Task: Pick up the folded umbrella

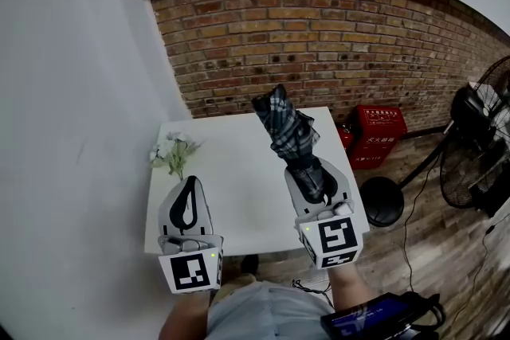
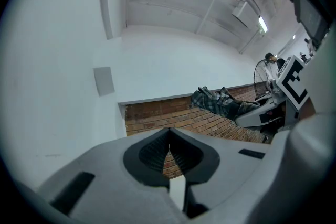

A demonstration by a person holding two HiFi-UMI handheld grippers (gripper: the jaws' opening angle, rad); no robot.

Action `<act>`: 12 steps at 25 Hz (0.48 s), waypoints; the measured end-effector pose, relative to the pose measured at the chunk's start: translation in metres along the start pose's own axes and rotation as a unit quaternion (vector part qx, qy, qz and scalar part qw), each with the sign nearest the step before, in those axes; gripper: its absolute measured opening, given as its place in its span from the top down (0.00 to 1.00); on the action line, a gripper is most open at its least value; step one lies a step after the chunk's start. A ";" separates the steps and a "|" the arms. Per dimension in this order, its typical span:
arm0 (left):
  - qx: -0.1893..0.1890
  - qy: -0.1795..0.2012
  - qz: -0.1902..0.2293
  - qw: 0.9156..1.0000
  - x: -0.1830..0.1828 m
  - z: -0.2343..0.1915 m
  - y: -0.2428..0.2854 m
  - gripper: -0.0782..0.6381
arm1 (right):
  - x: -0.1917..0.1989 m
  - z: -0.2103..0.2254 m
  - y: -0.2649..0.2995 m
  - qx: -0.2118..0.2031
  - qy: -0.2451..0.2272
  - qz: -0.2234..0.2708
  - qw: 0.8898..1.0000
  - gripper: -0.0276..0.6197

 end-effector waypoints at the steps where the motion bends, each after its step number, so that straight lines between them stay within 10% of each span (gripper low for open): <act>1: 0.000 -0.001 0.000 1.000 0.001 0.000 0.000 0.88 | 0.000 0.000 0.000 0.000 0.000 0.000 1.000 0.67; 12: -0.009 -0.001 -0.003 1.000 -0.001 0.001 -0.003 0.88 | -0.001 0.001 0.000 -0.004 0.001 0.009 1.000 0.66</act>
Point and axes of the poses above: the fingertips, and each gripper's own axes: y forward along the fingers, z to its right, x out of its underside, the point moved 10 cm from there along -y, backward along the fingers
